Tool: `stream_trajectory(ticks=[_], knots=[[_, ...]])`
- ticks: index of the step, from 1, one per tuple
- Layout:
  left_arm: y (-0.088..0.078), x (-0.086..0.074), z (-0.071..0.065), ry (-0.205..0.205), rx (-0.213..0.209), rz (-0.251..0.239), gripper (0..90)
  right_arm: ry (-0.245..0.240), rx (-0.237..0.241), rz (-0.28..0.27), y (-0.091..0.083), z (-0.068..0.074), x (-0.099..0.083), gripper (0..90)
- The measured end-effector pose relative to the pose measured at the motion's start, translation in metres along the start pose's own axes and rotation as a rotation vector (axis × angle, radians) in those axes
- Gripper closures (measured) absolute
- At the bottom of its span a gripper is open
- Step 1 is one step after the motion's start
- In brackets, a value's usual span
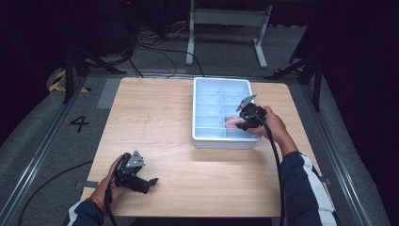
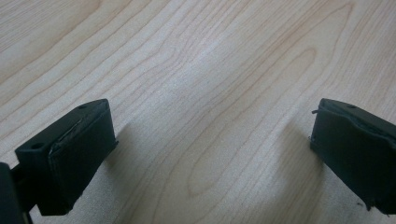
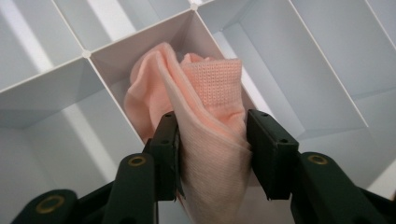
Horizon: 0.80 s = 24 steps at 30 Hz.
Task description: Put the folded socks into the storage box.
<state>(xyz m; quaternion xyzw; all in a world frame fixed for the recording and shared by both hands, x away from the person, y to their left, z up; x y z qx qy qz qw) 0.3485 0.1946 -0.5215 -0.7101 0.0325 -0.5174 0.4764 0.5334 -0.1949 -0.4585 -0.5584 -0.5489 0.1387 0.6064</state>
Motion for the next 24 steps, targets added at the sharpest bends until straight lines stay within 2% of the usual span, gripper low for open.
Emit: stream_trajectory(ticks=[8, 11, 12, 13, 17, 19, 24], knots=[[0.0, 0.0, 0.0, 0.0, 0.0, 0.0, 0.2, 0.035, -0.013, -0.033, -0.009, -0.005, -0.002, 44.9], [0.0, 0.0, 0.0, 0.0, 0.0, 0.0, 0.2, 0.045, 0.018, -0.089, -0.016, -0.006, -0.003, 44.6], [0.0, 0.0, 0.0, -0.001, 0.0, 0.0, 0.2, 0.056, 0.02, -0.102, -0.02, -0.008, -0.004, 49.5], [0.0, 0.0, 0.0, -0.001, 0.0, 0.0, 0.2, 0.056, 0.02, -0.102, -0.02, -0.008, -0.004, 49.5], [0.0, 0.0, 0.0, 0.0, 0.0, 0.0, 0.1, 0.049, 0.016, -0.104, -0.022, -0.01, -0.007, 68.3], [0.0, 0.0, 0.0, 0.0, 0.0, 0.0, 0.2, 0.039, 0.039, -0.1, -0.021, -0.007, -0.006, 74.8], [0.0, 0.0, 0.0, 0.0, 0.0, 0.0, 0.2, 0.019, 0.061, -0.056, -0.015, -0.002, -0.006, 78.0]])
Point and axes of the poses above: each handheld gripper's, and its own axes: y roughly forward along the jaws, x roughly out of its top, z roughly to its left, the point moved 5 cm from there along y, roughly forward along the jaws, and after that the axes turned 4 degrees about -z, right-handed, at the moved point
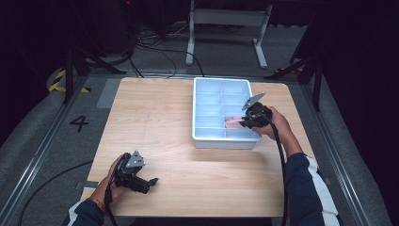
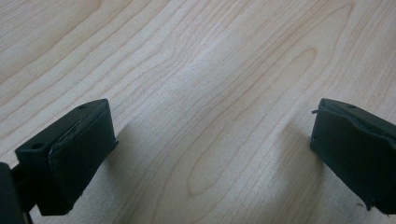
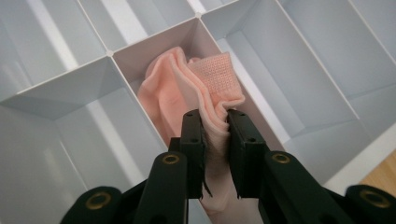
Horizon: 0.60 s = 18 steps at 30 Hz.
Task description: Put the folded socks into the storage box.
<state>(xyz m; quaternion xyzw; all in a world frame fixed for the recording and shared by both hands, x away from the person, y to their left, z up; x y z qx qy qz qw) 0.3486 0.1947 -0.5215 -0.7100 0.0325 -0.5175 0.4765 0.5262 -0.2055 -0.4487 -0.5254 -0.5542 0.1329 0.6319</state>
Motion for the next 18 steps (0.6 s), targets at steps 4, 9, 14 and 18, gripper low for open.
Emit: stream_trajectory(ticks=[4, 9, 14, 18], knots=[[0.0, 0.0, 0.0, 0.0, 0.0, 0.0, 0.2, 0.003, 0.013, 0.022, 0.004, 0.002, -0.001, 78.3], [0.0, 0.0, 0.0, -0.002, 0.001, -0.001, 0.2, 0.006, -0.009, 0.004, 0.001, 0.001, 0.0, 70.4], [0.0, 0.0, 0.0, -0.002, 0.001, 0.0, 0.2, 0.028, -0.026, -0.044, -0.009, -0.004, 0.0, 63.3], [0.0, 0.0, 0.0, -0.002, 0.001, 0.0, 0.2, 0.045, -0.037, -0.058, -0.016, -0.004, -0.001, 59.3]])
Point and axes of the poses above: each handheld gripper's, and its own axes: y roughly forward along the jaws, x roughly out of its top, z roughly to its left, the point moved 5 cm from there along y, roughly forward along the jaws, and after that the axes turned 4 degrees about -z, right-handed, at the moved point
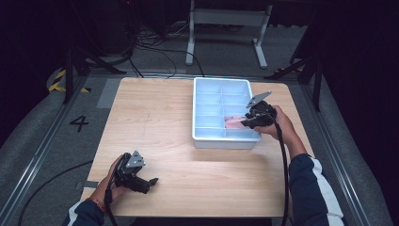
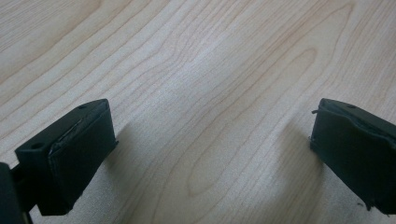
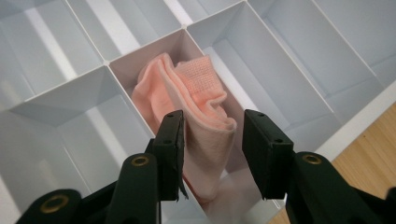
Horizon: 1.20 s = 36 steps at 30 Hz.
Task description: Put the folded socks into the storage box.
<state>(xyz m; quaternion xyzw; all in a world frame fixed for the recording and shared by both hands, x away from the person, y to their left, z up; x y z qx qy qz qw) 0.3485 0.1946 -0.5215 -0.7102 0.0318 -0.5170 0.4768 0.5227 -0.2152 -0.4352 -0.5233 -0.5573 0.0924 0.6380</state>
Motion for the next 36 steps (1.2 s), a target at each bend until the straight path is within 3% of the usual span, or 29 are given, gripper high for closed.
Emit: stream_trajectory(ticks=[24, 36], knots=[[0.0, 0.0, 0.0, -0.001, 0.001, 0.0, 0.2, 0.026, -0.029, -0.104, -0.044, 0.003, -0.001, 49.4], [0.0, 0.0, 0.0, -0.005, 0.002, -0.001, 0.2, 0.012, -0.054, -0.103, -0.054, 0.009, -0.011, 47.2]])
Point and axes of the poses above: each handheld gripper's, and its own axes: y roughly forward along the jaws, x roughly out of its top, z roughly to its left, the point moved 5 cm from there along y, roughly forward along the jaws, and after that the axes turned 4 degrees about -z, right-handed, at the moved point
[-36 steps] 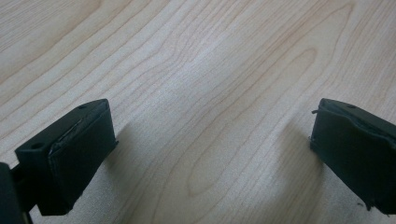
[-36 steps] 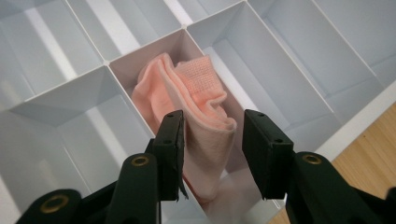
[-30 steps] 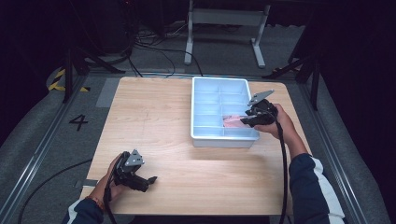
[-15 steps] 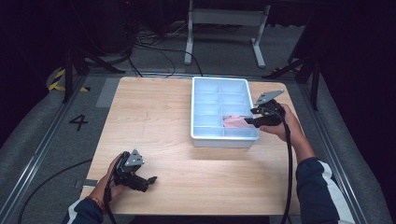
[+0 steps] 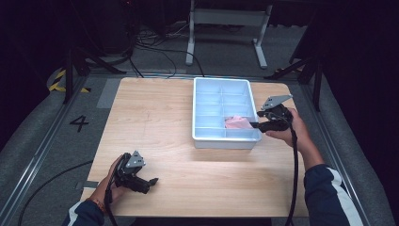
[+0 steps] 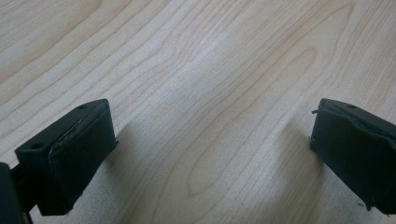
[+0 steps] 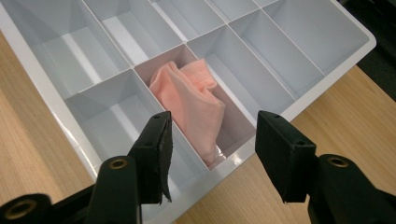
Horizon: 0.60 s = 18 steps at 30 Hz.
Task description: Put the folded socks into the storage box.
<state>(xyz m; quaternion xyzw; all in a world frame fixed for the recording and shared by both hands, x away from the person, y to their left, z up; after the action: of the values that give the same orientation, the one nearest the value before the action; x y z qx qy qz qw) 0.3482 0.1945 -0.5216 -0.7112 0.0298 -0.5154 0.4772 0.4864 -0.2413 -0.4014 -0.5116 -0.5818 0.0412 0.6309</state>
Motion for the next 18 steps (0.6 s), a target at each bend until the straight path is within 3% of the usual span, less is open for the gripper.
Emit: stream_trajectory(ticks=[3, 18], knots=[[0.0, 0.0, 0.0, 0.004, 0.0, 0.001, 0.2, 0.02, 0.008, -0.008, -0.004, 0.001, -0.003, 46.6], [0.0, 0.0, 0.0, 0.004, 0.0, 0.001, 0.2, 0.013, 0.003, -0.019, -0.019, 0.012, -0.017, 45.5]])
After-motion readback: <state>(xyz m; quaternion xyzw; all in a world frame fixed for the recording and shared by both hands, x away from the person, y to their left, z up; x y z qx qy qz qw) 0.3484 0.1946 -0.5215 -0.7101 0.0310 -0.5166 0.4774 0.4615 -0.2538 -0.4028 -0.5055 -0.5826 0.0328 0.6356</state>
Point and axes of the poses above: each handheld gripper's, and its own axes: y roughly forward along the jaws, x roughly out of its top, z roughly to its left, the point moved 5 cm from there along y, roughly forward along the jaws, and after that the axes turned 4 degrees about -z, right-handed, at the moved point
